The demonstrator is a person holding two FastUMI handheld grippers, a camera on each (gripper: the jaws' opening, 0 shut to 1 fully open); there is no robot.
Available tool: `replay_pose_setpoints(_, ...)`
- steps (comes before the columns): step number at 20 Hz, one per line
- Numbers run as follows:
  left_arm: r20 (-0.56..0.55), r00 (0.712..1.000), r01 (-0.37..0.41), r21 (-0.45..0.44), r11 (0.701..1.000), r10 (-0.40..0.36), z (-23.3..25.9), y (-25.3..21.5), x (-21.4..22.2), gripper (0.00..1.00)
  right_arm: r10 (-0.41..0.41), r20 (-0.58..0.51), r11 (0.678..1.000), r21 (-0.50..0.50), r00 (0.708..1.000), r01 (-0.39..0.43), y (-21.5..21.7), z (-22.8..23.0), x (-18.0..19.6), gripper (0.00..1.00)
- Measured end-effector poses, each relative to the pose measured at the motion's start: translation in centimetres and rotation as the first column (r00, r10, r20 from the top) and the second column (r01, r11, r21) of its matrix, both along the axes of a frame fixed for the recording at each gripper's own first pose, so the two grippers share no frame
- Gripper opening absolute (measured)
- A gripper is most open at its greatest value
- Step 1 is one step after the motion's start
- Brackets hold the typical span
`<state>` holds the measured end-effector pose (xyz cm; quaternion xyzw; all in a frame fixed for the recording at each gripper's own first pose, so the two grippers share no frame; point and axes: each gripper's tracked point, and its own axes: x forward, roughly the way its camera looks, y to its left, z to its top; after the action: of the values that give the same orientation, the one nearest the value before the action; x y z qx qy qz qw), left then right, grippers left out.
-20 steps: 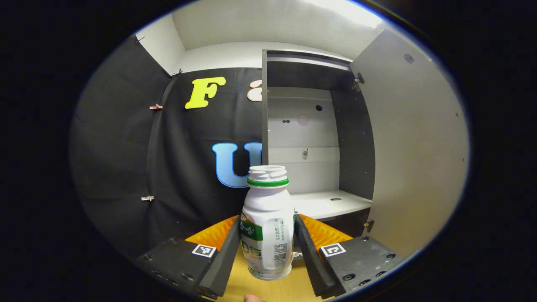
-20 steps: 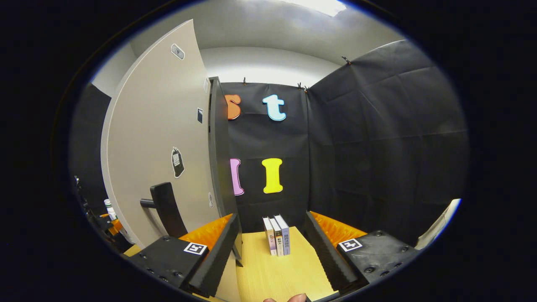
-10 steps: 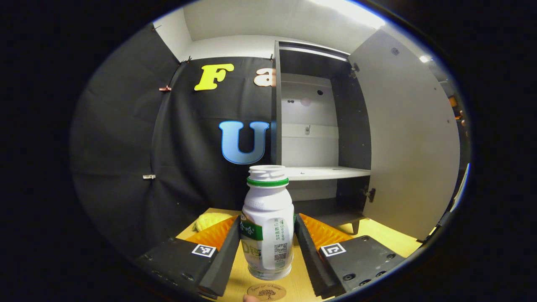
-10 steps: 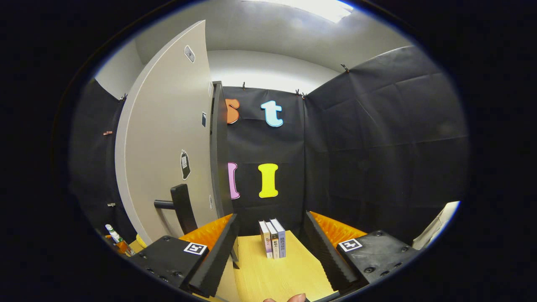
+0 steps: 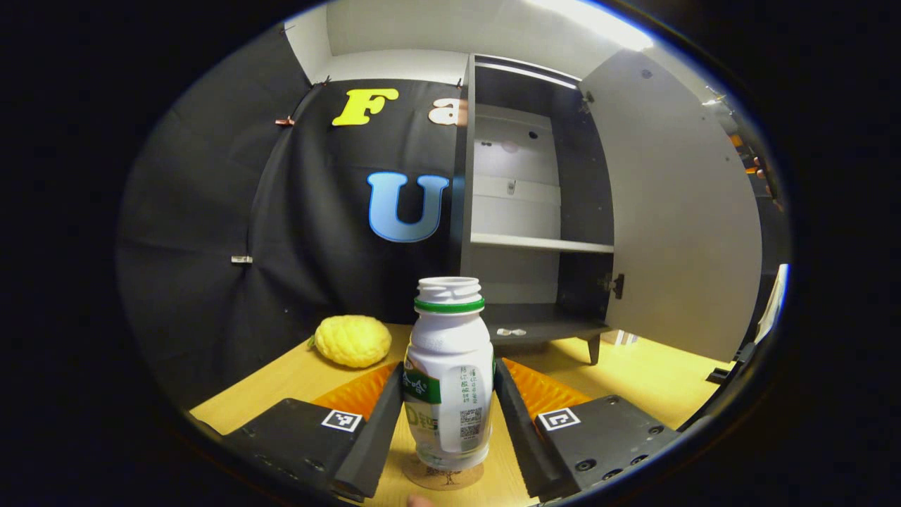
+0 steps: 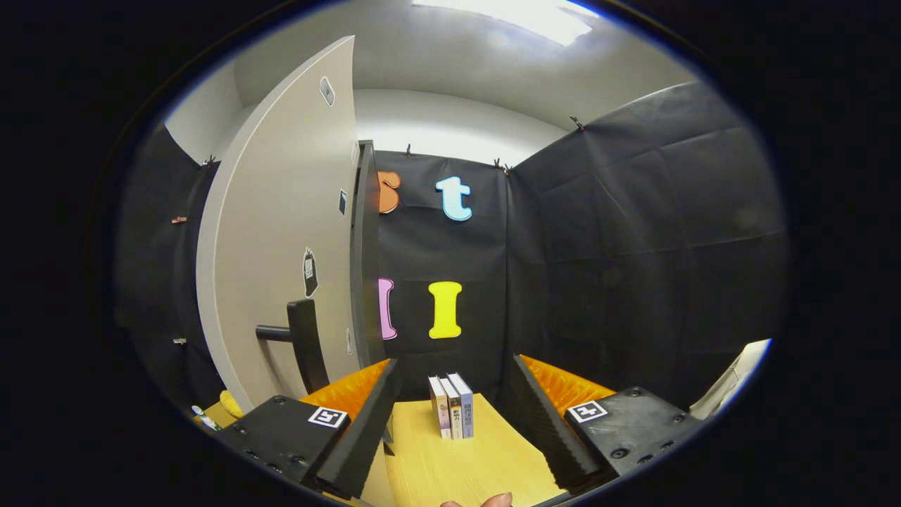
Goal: Open the cabinet door with the right hand, grasp the bottle in the cabinet with the left hand and place it on the coaster, then close the cabinet door with the right hand.
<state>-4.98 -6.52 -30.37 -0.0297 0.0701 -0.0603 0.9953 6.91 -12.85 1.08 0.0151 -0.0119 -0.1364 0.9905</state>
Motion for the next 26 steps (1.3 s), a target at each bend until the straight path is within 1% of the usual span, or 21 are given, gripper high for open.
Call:
replay_pose_setpoints(1,-0.019,1.0,-0.003,0.015,1.0,0.004,-1.2,0.1,0.0,0.76,0.002,0.005,1.0,-0.006,1.0,-0.002,-0.1,0.0,0.0,0.97)
replay_pose_setpoints(3,-0.013,1.0,0.0,0.03,1.0,0.001,-2.2,-0.1,0.0,0.76,0.002,0.005,1.0,-0.016,1.0,-0.002,-0.4,-0.3,0.0,0.98)
replay_pose_setpoints(7,-0.001,1.0,0.003,0.026,1.0,-0.003,-3.2,-0.7,0.8,0.76,-0.003,0.013,1.0,-0.012,1.0,0.004,-0.6,-1.0,0.2,0.98)
replay_pose_setpoints(11,-0.022,0.999,-0.028,0.028,0.999,0.028,-4.1,-0.3,0.9,0.78,-0.005,0.022,1.0,-0.022,1.0,0.006,-0.8,-0.8,0.5,0.97)
replay_pose_setpoints(15,-0.051,0.999,-0.016,0.017,1.0,0.017,-4.7,-0.5,0.2,0.79,-0.006,0.019,1.0,-0.025,1.0,0.007,-0.8,-0.8,0.6,0.98)
replay_pose_setpoints(16,-0.052,0.999,-0.016,0.009,1.0,0.016,-4.6,-0.5,-0.1,0.8,-0.001,0.016,1.0,-0.019,1.0,0.001,-0.6,-1.0,0.7,0.98)
replay_pose_setpoints(19,-0.06,0.998,-0.016,-0.017,1.0,0.015,-4.0,-0.6,-0.8,0.89,0.005,0.006,1.0,-0.013,1.0,-0.005,-0.5,-1.1,0.7,0.98)
replay_pose_setpoints(21,-0.066,0.998,-0.019,-0.014,1.0,0.018,-3.4,-0.6,-1.0,0.95,0.01,0.002,1.0,-0.002,1.0,-0.01,-0.2,-1.1,0.6,0.98)
replay_pose_setpoints(24,-0.082,0.996,-0.028,0.004,1.0,0.029,-2.6,-0.5,-1.3,0.95,0.016,-0.008,1.0,0.016,1.0,-0.016,0.0,-1.0,0.5,0.98)
replay_pose_setpoints(26,-0.068,0.997,-0.031,0.016,0.999,0.032,-0.9,-0.4,-1.6,0.95,0.015,-0.018,1.0,0.026,1.0,-0.015,0.0,-1.0,0.4,0.98)
